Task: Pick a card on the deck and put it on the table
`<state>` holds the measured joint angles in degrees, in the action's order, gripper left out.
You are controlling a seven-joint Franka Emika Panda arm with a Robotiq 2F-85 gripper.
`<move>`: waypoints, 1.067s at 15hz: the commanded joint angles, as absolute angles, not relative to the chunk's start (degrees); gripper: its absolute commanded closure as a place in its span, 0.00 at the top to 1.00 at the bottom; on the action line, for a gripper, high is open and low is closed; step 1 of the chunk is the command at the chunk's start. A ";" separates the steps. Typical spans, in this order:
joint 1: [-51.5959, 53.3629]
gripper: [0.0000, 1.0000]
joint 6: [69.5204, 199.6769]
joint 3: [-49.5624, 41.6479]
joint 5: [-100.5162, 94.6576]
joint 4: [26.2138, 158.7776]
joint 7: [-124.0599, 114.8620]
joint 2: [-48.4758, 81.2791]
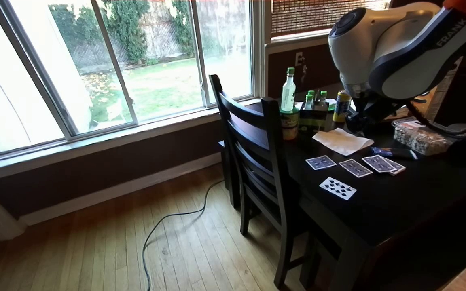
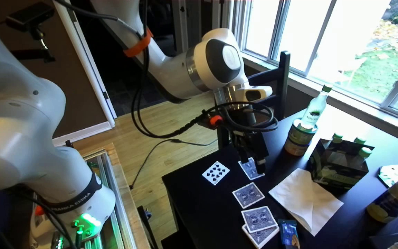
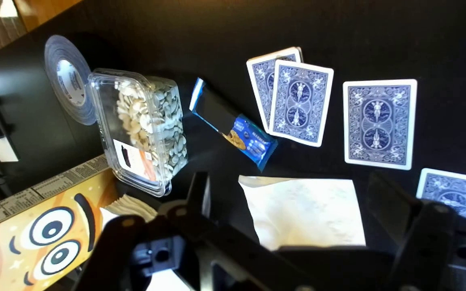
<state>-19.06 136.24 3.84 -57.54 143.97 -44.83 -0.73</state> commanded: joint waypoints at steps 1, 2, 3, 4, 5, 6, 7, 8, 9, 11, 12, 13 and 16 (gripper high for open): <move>-13.69 1.00 134.11 -1.31 -60.40 138.60 -47.22 8.18; -12.62 1.00 133.27 -2.32 -60.75 137.28 -47.91 10.39; -11.70 1.00 132.95 -3.31 -60.80 136.15 -48.23 12.31; -10.86 1.00 132.64 -4.18 -60.66 134.89 -48.41 14.35; -10.00 1.00 132.18 -4.90 -60.16 133.83 -48.29 16.16; -9.21 1.00 131.74 -5.63 -60.11 132.75 -48.52 17.93; -8.52 1.00 131.28 -6.16 -59.57 132.02 -48.27 19.42; -7.78 1.00 130.59 -6.74 -59.65 131.24 -48.79 20.79; -7.08 1.00 129.76 -7.23 -59.67 130.64 -49.31 21.93; -6.14 1.00 128.69 -8.07 -59.48 129.54 -50.14 23.97; -5.76 1.00 128.00 -8.42 -59.26 129.08 -50.52 24.74; -5.70 1.00 127.55 -8.64 -58.77 128.66 -50.28 25.48; -5.72 1.00 126.59 -9.46 -58.66 128.14 -50.42 26.27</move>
<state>-6.61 128.16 -8.17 -58.19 129.81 -49.30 24.62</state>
